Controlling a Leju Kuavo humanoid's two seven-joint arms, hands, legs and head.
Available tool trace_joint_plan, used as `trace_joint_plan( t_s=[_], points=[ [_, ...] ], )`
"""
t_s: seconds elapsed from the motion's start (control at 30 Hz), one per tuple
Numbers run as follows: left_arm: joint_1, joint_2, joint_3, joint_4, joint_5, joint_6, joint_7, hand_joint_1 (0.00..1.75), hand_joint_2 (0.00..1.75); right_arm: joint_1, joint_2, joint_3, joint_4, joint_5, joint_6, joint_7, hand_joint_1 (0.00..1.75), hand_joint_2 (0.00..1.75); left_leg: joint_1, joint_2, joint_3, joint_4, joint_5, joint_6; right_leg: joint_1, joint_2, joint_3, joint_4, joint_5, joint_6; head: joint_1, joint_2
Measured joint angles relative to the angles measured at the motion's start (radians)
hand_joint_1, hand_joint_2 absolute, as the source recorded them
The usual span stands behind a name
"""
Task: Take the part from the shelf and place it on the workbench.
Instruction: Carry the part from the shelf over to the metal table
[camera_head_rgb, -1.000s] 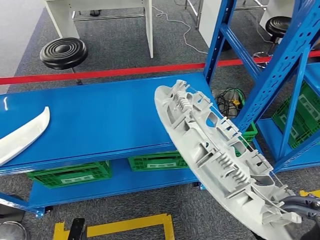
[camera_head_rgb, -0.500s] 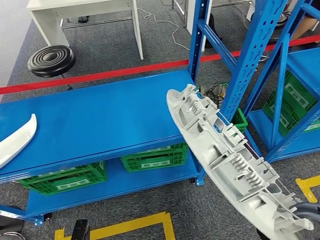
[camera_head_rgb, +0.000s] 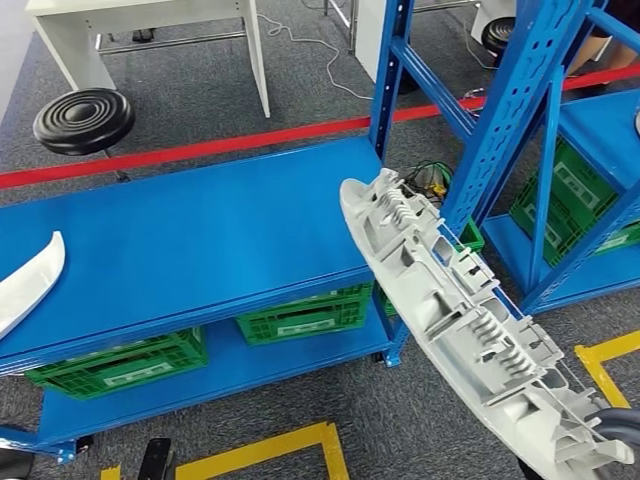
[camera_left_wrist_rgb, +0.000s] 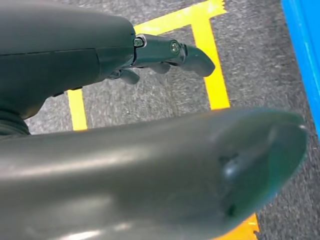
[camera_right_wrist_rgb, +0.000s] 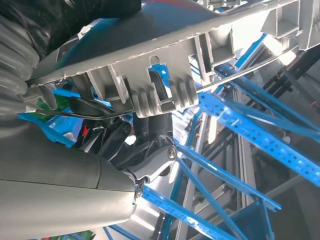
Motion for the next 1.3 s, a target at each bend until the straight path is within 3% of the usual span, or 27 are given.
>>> trace_joint_plan(
  t_s=[0.1,0.13,0.17,0.2,0.27,0.33,0.47,0.5,0.57,0.63,0.67,0.7,0.73,0.8,0.87,0.97,1.0,1.07,1.13,1.17,1.2,1.23,1.3],
  points=[
    [0.001,0.000,0.000,0.000,0.000,0.001,0.004,0.00,0.00,0.005,0.001,-0.006,-0.003,-0.002,0.000,-0.004,1.75,1.75,0.000,0.011,-0.001,-0.004,0.004,0.012,0.000,-0.016,-0.083,0.180,-0.092,0.008,0.004,0.000],
    [0.001,0.000,-0.001,0.000,0.000,0.001,0.007,0.00,0.00,0.008,0.001,-0.008,-0.003,-0.003,0.000,-0.004,1.75,1.75,-0.002,0.015,-0.001,-0.004,0.004,0.013,0.000,-0.017,-0.109,0.237,-0.111,0.010,0.003,0.000],
    [0.002,0.000,-0.002,0.000,-0.001,0.001,0.011,0.00,0.00,0.011,0.002,-0.010,-0.003,-0.003,0.000,-0.005,1.75,1.75,-0.003,0.019,0.000,-0.004,0.004,0.013,0.000,-0.018,-0.119,0.259,-0.111,0.010,0.003,0.000],
    [0.002,-0.001,-0.003,0.000,-0.002,0.001,0.014,0.00,0.00,0.015,0.003,-0.013,-0.003,-0.003,0.000,-0.005,1.75,1.75,-0.004,0.022,0.001,-0.004,0.003,0.013,0.000,-0.019,-0.109,0.241,-0.090,0.008,0.003,0.000],
    [0.000,-0.003,-0.005,0.000,-0.006,0.000,0.018,0.00,0.00,0.023,0.004,-0.019,-0.005,-0.002,0.000,-0.006,1.75,1.75,-0.005,0.026,0.005,-0.003,0.002,0.010,0.001,-0.028,-0.041,0.108,-0.023,0.002,0.004,0.000],
    [-0.001,-0.003,-0.006,0.000,-0.010,-0.004,0.020,0.00,0.00,0.028,0.007,-0.023,-0.008,-0.001,0.000,-0.006,1.75,1.75,-0.010,0.027,0.005,0.001,0.002,0.003,0.005,-0.040,0.021,-0.007,0.013,-0.007,0.003,0.000],
    [-0.004,0.002,-0.015,0.000,-0.012,-0.021,0.024,0.00,0.00,0.033,0.010,-0.025,-0.013,-0.001,0.000,0.001,1.75,1.75,-0.011,0.029,-0.003,0.011,0.000,-0.014,0.007,-0.039,0.028,-0.032,0.023,-0.025,0.002,0.000],
    [-0.005,0.003,-0.018,0.000,-0.012,-0.024,0.024,0.00,0.00,0.033,0.011,-0.026,-0.013,-0.001,0.000,0.003,1.75,1.75,-0.010,0.026,-0.009,0.027,-0.018,-0.019,0.005,-0.039,0.025,-0.034,0.027,-0.032,0.002,0.000],
    [-0.007,0.004,-0.026,0.000,-0.012,-0.029,0.024,0.00,0.00,0.033,0.012,-0.026,-0.012,0.000,0.000,0.007,1.75,1.75,-0.007,0.020,-0.043,0.120,-0.091,-0.030,0.003,-0.040,0.015,-0.037,0.037,-0.044,0.000,0.000],
    [-0.007,0.005,-0.031,0.000,-0.011,-0.033,0.025,0.00,0.00,0.033,0.013,-0.026,-0.012,0.003,0.000,0.012,1.75,1.75,-0.004,0.019,-0.086,0.249,-0.162,-0.036,0.004,-0.038,-0.001,-0.035,0.047,-0.048,0.000,0.000],
    [-0.007,0.005,-0.033,0.000,-0.010,-0.033,0.028,0.00,0.00,0.034,0.013,-0.027,-0.012,0.005,0.000,0.015,1.75,1.75,-0.003,0.019,-0.092,0.282,-0.174,-0.037,0.004,-0.036,-0.009,-0.034,0.053,-0.047,0.000,0.000],
    [-0.007,0.006,-0.036,0.000,-0.009,-0.032,0.031,0.00,0.00,0.035,0.014,-0.027,-0.012,0.008,0.000,0.017,1.75,1.75,-0.002,0.019,-0.080,0.277,-0.167,-0.036,0.004,-0.034,-0.017,-0.033,0.058,-0.045,0.000,0.000],
    [-0.007,0.006,-0.039,0.000,-0.007,-0.031,0.035,0.00,0.00,0.036,0.014,-0.027,-0.012,0.010,0.000,0.019,1.75,1.75,-0.002,0.019,-0.048,0.230,-0.143,-0.035,0.004,-0.032,-0.024,-0.032,0.064,-0.042,0.000,0.000],
    [-0.009,0.008,-0.047,0.000,-0.003,-0.028,0.042,0.00,0.00,0.039,0.014,-0.027,-0.012,0.015,0.000,0.021,1.75,1.75,-0.003,0.014,0.042,0.077,-0.088,-0.028,0.006,-0.029,-0.035,-0.029,0.075,-0.034,0.000,0.000],
    [-0.011,0.008,-0.052,0.000,-0.001,-0.024,0.047,0.00,0.00,0.041,0.014,-0.027,-0.012,0.018,0.000,0.023,1.75,1.75,-0.007,0.008,0.089,-0.015,-0.064,-0.020,0.007,-0.028,-0.041,-0.027,0.087,-0.023,0.000,0.000],
    [-0.011,0.007,-0.052,0.000,0.000,-0.020,0.054,0.00,0.00,0.042,0.014,-0.027,-0.012,0.021,0.000,0.027,1.75,1.75,-0.012,0.009,0.076,-0.019,-0.047,-0.001,0.002,-0.028,-0.048,-0.026,0.100,-0.003,0.001,0.000],
    [-0.011,0.006,-0.052,0.000,0.000,-0.019,0.055,0.00,0.00,0.043,0.014,-0.027,-0.012,0.022,0.000,0.029,1.75,1.75,-0.012,0.011,0.068,-0.020,-0.038,0.008,0.001,-0.027,-0.056,-0.017,0.086,0.002,0.002,0.000],
    [-0.014,0.005,-0.053,0.000,0.000,-0.017,0.057,0.00,0.00,0.043,0.014,-0.026,-0.012,0.025,0.000,0.035,1.75,1.75,-0.010,0.017,0.047,-0.023,-0.018,0.022,-0.001,-0.027,-0.087,0.059,0.008,0.008,0.004,0.000],
    [-0.015,0.005,-0.053,0.000,0.000,-0.014,0.058,0.00,0.00,0.042,0.014,-0.026,-0.012,0.028,0.000,0.040,1.75,1.75,-0.013,0.021,0.022,-0.021,0.001,0.027,-0.001,-0.028,-0.121,0.189,-0.083,0.012,0.005,0.000],
    [-0.015,0.005,-0.053,0.000,0.000,-0.014,0.058,0.00,0.00,0.042,0.013,-0.026,-0.012,0.028,0.000,0.042,1.75,1.75,-0.015,0.023,0.009,-0.020,0.010,0.027,-0.001,-0.028,-0.126,0.238,-0.102,0.013,0.004,0.000],
    [-0.015,0.004,-0.053,0.000,0.000,-0.014,0.058,0.00,0.00,0.042,0.013,-0.026,-0.011,0.028,0.000,0.044,1.75,1.75,-0.016,0.024,-0.004,-0.018,0.019,0.026,-0.001,-0.028,-0.114,0.254,-0.098,0.012,0.004,0.000],
    [-0.015,0.003,-0.054,0.000,0.000,-0.014,0.058,0.00,0.00,0.042,0.013,-0.026,-0.011,0.029,0.000,0.046,1.75,1.75,-0.017,0.024,-0.017,-0.015,0.027,0.025,0.000,-0.028,-0.082,0.231,-0.078,0.010,0.004,0.000],
    [-0.016,0.001,-0.054,0.000,0.000,-0.014,0.058,0.00,0.00,0.041,0.013,-0.025,-0.011,0.029,0.000,0.048,1.75,1.75,-0.019,0.024,-0.037,-0.006,0.039,0.019,0.001,-0.028,0.027,0.094,-0.039,0.004,0.004,0.000]
  ],
)
